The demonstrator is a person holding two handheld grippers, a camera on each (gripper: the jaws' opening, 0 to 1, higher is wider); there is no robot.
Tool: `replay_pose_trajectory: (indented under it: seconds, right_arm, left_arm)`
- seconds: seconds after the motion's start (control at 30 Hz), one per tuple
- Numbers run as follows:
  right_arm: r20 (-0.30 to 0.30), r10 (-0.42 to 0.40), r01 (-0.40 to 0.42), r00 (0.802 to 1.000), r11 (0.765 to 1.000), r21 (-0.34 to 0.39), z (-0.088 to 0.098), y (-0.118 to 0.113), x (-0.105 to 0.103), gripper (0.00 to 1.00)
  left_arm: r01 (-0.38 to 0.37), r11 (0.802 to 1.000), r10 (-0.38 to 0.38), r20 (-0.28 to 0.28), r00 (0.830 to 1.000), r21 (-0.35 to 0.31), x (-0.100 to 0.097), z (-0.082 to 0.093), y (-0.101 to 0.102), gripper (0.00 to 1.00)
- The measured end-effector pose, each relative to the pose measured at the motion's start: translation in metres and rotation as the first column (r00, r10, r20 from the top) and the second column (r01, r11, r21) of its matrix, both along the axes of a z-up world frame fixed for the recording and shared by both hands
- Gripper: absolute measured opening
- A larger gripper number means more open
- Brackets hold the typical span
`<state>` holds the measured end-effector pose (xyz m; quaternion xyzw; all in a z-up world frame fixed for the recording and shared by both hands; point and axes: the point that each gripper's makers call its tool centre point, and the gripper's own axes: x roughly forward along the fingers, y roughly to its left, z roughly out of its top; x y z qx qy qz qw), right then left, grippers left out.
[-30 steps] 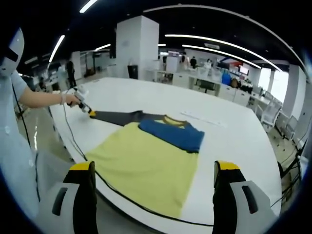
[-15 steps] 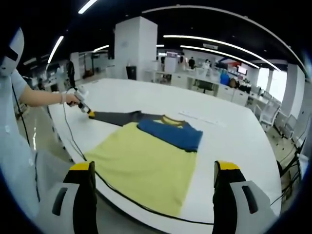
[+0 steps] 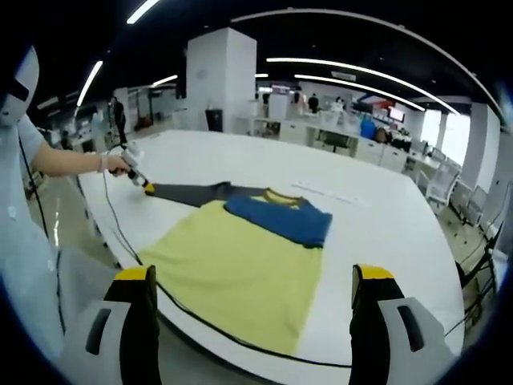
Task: Fold the garment on the visible template until the final outline fits inside the template.
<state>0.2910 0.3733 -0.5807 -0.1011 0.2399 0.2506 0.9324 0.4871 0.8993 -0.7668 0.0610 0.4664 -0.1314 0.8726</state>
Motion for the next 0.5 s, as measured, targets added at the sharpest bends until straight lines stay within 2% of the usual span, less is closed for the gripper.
replay_pose_trajectory:
  seconds: [0.07,0.1,0.2,0.5]
  right_arm:
    - [-0.001,0.001,-0.001,1.000,1.000,-0.002,-0.0008,-0.0001,-0.0002,1.00]
    - [-0.002,0.001,-0.001,1.000,1.000,-0.002,-0.0013,-0.0003,-0.0002,1.00]
    - [0.000,-0.002,0.002,1.000,1.000,0.002,-0.0017,-0.0011,0.0002,1.00]
    - [0.005,0.001,-0.001,1.000,1.000,0.010,-0.0018,-0.0027,-0.0005,1.00]
  left_arm:
    - [-0.005,1.000,0.005,0.004,1.000,-0.014,0.0004,-0.0004,-0.0018,0.03]
    - [0.000,0.999,0.000,0.001,1.000,-0.041,-0.0003,-0.0010,-0.0071,0.00]
    - [0.010,1.000,-0.009,0.008,1.000,-0.012,-0.0012,-0.0001,-0.0080,0.00]
    - [-0.017,1.000,0.016,0.018,1.000,0.010,-0.0007,0.0008,-0.0072,0.00]
